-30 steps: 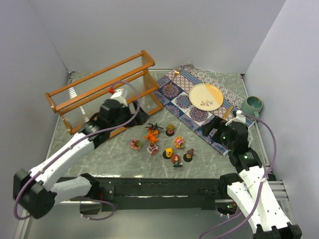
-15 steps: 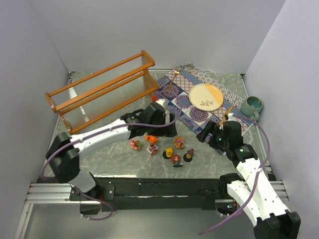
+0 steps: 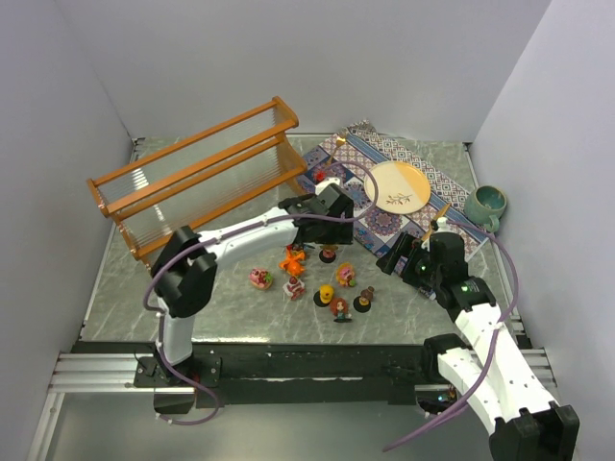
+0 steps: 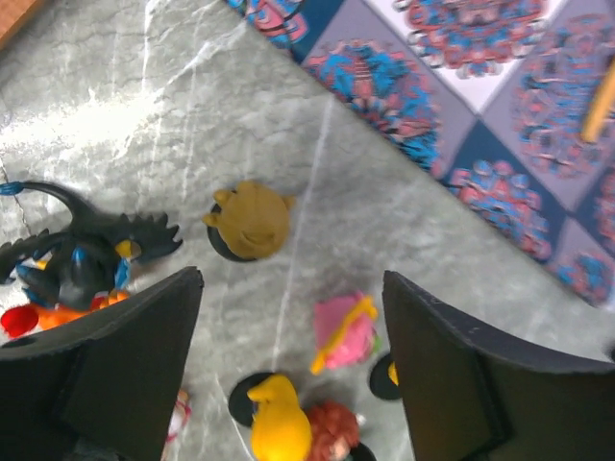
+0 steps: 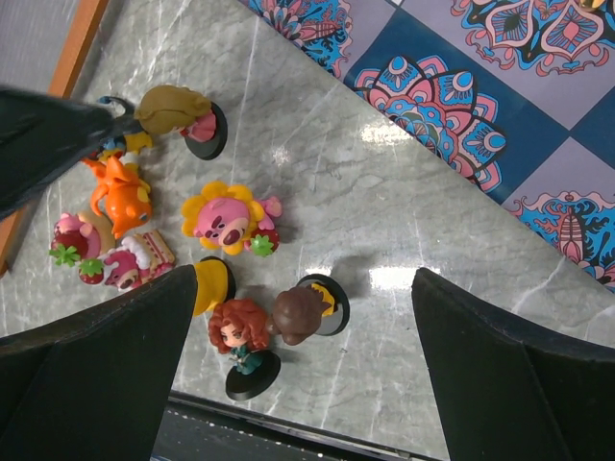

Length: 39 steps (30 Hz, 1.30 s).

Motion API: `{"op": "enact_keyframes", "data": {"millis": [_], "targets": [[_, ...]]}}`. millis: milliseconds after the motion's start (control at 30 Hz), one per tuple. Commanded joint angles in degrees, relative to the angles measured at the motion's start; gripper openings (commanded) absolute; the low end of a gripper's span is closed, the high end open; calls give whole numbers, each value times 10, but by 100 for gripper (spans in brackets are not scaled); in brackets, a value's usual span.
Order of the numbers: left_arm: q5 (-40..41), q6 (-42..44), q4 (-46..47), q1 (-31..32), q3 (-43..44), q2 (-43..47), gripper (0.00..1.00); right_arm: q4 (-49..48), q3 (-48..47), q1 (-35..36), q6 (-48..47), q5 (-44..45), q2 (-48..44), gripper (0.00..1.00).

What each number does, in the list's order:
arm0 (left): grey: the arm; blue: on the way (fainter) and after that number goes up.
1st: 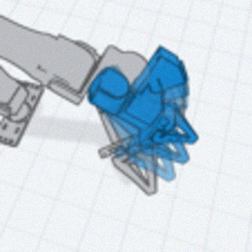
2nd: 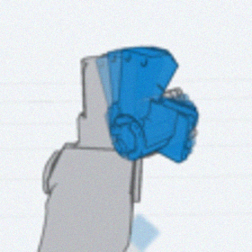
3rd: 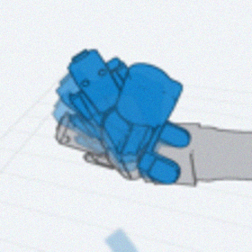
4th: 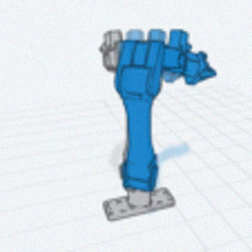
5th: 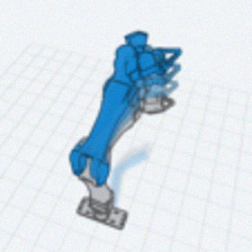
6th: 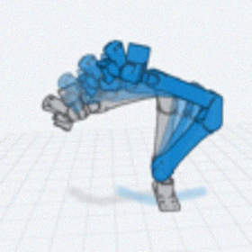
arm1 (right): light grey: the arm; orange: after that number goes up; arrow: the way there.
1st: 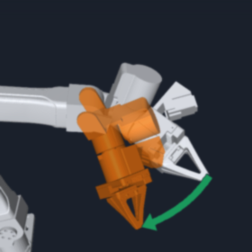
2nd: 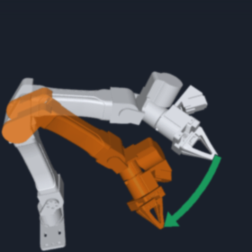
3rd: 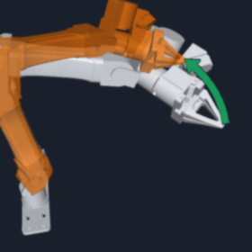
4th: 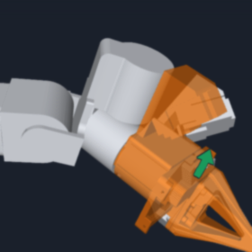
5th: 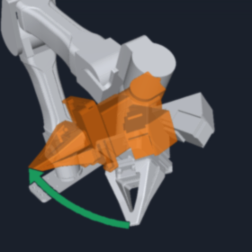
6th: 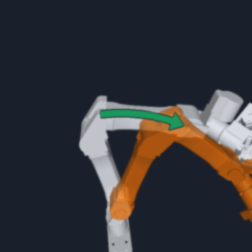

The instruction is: Place and organize the plastic toys onto the shelf

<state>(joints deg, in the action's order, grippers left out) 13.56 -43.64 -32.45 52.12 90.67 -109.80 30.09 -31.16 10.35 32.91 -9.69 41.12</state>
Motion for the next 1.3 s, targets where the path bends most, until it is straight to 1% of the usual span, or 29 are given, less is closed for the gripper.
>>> {"op": "enact_keyframes", "data": {"millis": [0,133,233,400,433,467,533,700,833,967,1033,1067,1100,1267], "targets": [[30,10,-8,1,16,-23,77,-20,5,-2,-14,6,1,100],[45,10,20,1,2,-32,77,-24,7,-2,-18,8,2,100],[66,14,62,3,-18,-28,77,-27,11,-1,-24,10,4,100],[118,18,131,15,-80,-9,76,-35,18,-1,-28,6,1,100],[125,19,142,18,-91,-6,76,-37,21,-2,-28,6,0,100],[132,20,166,21,-108,-3,72,-38,22,-2,-28,5,0,100],[148,23,184,25,-119,0,69,-40,24,-2,-28,3,-3,100],[170,37,236,38,-142,7,69,-41,24,-2,-35,1,-4,100],[177,43,244,43,-141,-2,68,-44,26,-2,-36,-1,-4,100],[181,47,258,45,-150,-7,62,-48,29,-2,-36,-2,-4,100],[182,49,257,45,-149,-8,62,-49,29,-2,-35,-3,-5,100],[183,50,257,45,-149,-10,59,-49,30,-2,-36,-3,-6,100],[183,51,255,45,-147,-10,58,-49,30,-2,-36,-3,-6,100],[188,44,249,47,-150,-10,60,-52,33,-2,-36,-4,-9,100]]}}
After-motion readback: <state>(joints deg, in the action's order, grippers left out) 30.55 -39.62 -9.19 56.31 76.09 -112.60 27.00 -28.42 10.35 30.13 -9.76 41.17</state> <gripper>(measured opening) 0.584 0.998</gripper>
